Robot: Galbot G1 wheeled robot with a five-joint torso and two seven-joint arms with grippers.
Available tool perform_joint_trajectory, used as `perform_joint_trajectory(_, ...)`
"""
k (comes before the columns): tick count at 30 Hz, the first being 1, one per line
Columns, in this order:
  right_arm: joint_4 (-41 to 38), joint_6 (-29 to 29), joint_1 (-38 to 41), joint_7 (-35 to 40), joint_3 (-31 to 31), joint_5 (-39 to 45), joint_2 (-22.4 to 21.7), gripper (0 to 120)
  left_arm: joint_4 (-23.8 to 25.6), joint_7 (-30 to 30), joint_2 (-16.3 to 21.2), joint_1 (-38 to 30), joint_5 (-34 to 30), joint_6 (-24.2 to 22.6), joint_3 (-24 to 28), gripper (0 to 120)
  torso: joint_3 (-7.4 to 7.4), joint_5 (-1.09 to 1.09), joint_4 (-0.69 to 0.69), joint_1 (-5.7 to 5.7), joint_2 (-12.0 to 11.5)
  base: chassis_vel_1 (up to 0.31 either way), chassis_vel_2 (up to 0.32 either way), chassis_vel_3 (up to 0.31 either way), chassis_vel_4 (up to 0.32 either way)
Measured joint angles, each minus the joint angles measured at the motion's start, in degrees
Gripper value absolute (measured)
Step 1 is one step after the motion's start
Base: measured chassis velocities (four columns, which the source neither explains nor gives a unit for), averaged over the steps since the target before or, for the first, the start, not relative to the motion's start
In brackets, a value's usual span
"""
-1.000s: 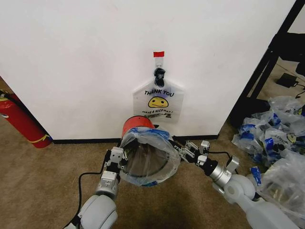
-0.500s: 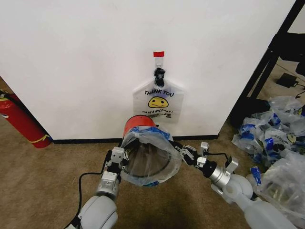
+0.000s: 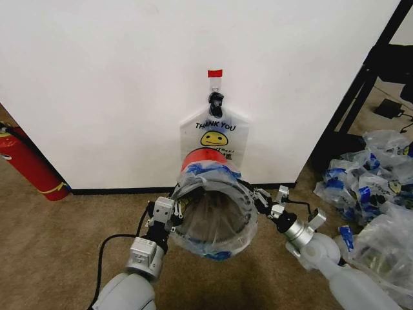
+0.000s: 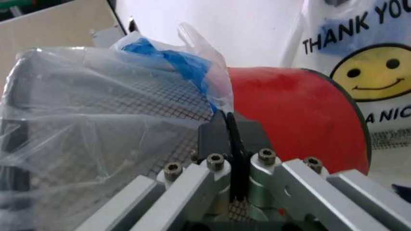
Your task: Pick up the garbage bag from the wall and place it over the trash bin.
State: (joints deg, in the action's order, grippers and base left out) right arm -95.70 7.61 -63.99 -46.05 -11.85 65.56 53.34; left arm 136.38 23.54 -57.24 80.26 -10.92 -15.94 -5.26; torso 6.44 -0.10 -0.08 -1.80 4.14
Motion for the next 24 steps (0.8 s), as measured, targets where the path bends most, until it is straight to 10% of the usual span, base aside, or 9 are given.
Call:
perform_joint_trajectory(18,-1.2,1.14,-4.48,5.13,-2.57,6.14,-2.3,56,-10.96,2.31,-0.13,-5.93,-7.2,-0.77,-1.97,0,0.0,-0.01,-0.02,0.0,0.0,0.0,0.0,0.0,0.0)
perform_joint_trajectory(24,2.12,-3.25,-8.56,-14.38,-1.13,-1.1,-1.81,81,-8.89,4.3,-0.04,-8.36,-14.51,-3.72,-3.53,0,0.0,-0.01,-0.04,0.0,0.0,0.0,0.0,0.0,0.0)
